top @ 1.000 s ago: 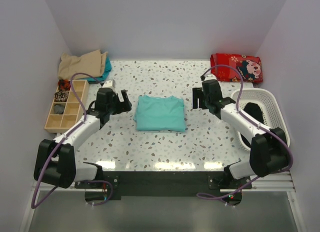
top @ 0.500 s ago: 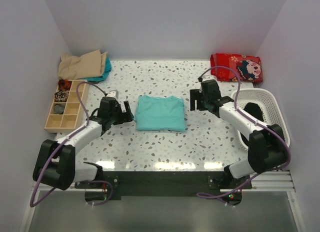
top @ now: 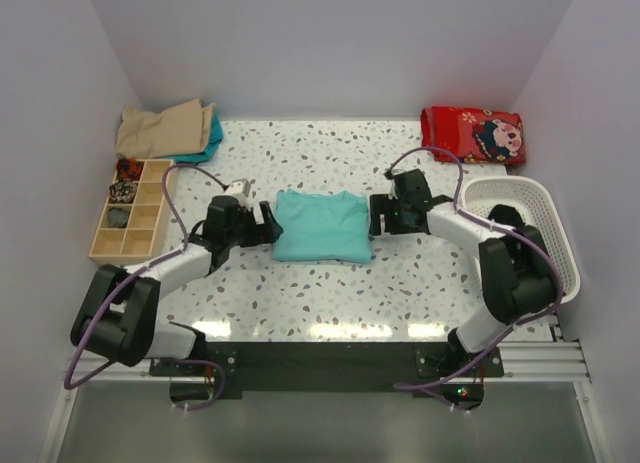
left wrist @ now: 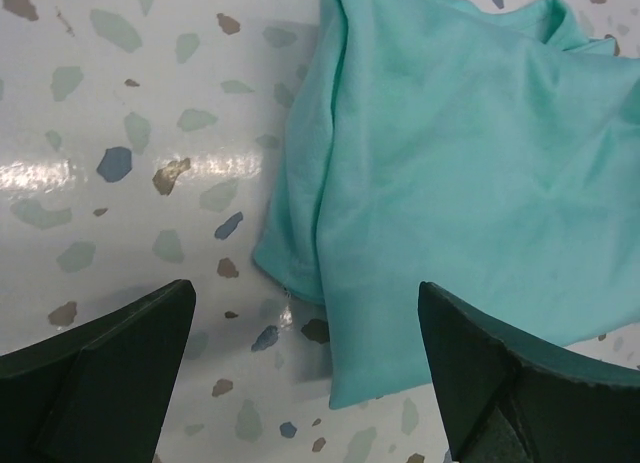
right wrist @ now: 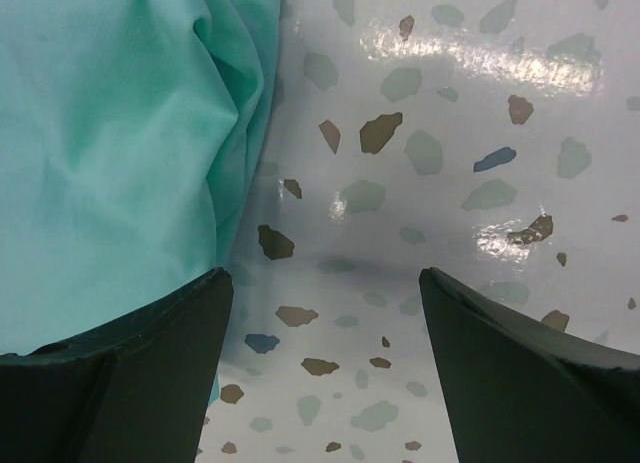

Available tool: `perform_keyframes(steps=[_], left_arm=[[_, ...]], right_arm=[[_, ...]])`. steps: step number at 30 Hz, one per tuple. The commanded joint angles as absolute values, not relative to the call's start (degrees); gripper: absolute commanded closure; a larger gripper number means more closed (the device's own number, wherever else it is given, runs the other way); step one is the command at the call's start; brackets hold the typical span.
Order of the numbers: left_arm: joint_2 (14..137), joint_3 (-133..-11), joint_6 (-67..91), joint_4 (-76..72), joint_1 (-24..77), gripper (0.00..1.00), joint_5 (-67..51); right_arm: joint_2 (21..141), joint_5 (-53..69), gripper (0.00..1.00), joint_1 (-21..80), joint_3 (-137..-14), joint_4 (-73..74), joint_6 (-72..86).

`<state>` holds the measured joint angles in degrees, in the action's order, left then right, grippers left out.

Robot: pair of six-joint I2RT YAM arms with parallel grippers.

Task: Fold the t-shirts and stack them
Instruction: Smooth out wrinkles on the folded tshirt

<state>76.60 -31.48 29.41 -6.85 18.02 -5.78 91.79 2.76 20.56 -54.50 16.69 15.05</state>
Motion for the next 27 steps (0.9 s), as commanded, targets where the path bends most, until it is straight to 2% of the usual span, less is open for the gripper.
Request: perform_keyframes(steps=[1, 9, 15, 16, 18, 19, 21, 22, 23, 26, 27], left_arm=[[81.0, -31.1, 29.1, -20.2, 18.3, 0.04, -12.3], [86.8, -29.4, 30.2, -26.4, 19.0, 0.09, -17.0], [89.7, -27.8, 30.8, -30.7, 20.0, 0.17, -18.5], [90.6, -27.8, 30.9, -31.6, 20.0, 0.29, -19.7], [91.1, -27.7, 31.8, -32.6, 20.1, 0.45, -20.8], [91.3, -27.7, 32.1, -33.0, 20.2, 0.61, -21.6], [91.1, -27.7, 32.8, -33.1, 20.6, 0.74, -22.1], [90.4, -27.3, 32.9, -33.1, 20.7, 0.9, -22.1], [90.0, -27.3, 32.9, -33.0, 20.9, 0.99, -22.0], [89.2, -27.3, 32.8, -31.4, 20.9, 1.0, -20.1], [89.0, -27.6, 32.3, -29.4, 20.9, 0.93, -20.0]], right_arm=[[93.1, 5.3, 0.2, 20.5, -53.9, 13.5, 16.4], [94.0, 5.6, 0.2, 20.4, -53.5, 13.3, 16.3], [95.4, 6.7, 0.19, 20.5, -53.8, 12.7, 16.3], [95.6, 6.7, 0.19, 20.4, -53.8, 12.6, 16.3], [96.5, 7.1, 0.19, 20.5, -54.0, 12.8, 16.2], [96.8, 7.5, 0.19, 20.5, -54.1, 12.9, 16.0], [96.9, 8.5, 0.19, 20.4, -54.1, 12.7, 15.9], [97.1, 8.6, 0.19, 20.5, -54.1, 12.7, 15.9], [97.2, 8.9, 0.19, 20.4, -54.0, 12.4, 15.8], [97.3, 9.8, 0.2, 20.4, -54.1, 12.2, 15.6], [97.4, 9.8, 0.19, 20.5, -54.1, 12.1, 15.6]])
